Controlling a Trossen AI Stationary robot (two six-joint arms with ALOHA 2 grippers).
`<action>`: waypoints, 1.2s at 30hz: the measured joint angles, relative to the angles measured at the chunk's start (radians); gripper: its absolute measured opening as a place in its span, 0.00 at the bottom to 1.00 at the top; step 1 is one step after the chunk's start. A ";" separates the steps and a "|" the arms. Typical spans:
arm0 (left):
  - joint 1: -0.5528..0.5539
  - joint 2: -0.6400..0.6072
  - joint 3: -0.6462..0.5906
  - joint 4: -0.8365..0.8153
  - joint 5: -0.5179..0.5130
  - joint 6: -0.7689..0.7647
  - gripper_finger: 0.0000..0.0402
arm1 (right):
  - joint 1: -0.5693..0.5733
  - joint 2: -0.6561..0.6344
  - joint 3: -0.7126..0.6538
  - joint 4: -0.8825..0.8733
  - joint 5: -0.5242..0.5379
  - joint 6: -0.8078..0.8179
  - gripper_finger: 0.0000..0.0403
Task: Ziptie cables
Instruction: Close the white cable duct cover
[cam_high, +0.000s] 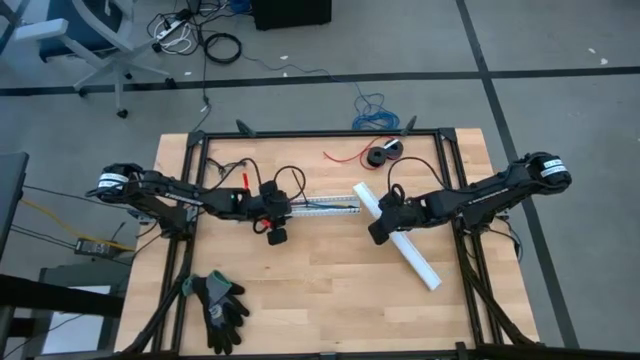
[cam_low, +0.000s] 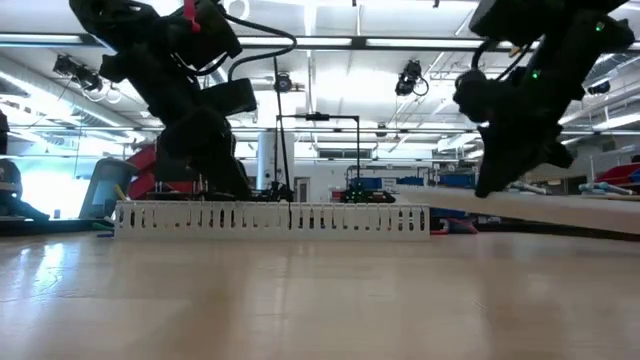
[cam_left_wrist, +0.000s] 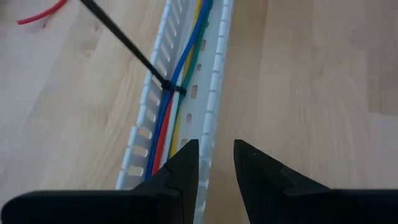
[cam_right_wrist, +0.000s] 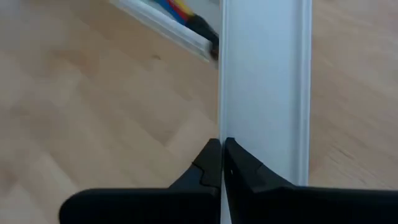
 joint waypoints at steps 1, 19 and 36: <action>0.000 0.000 0.003 0.000 0.008 0.003 0.27 | 0.005 -0.001 0.000 0.023 0.000 -0.014 0.00; -0.006 0.000 0.010 0.292 0.093 0.187 0.27 | 0.093 0.000 0.001 0.165 -0.133 -0.185 0.00; -0.059 0.107 0.010 0.469 0.041 0.972 0.27 | 0.096 0.001 0.002 0.322 -0.318 -0.311 0.00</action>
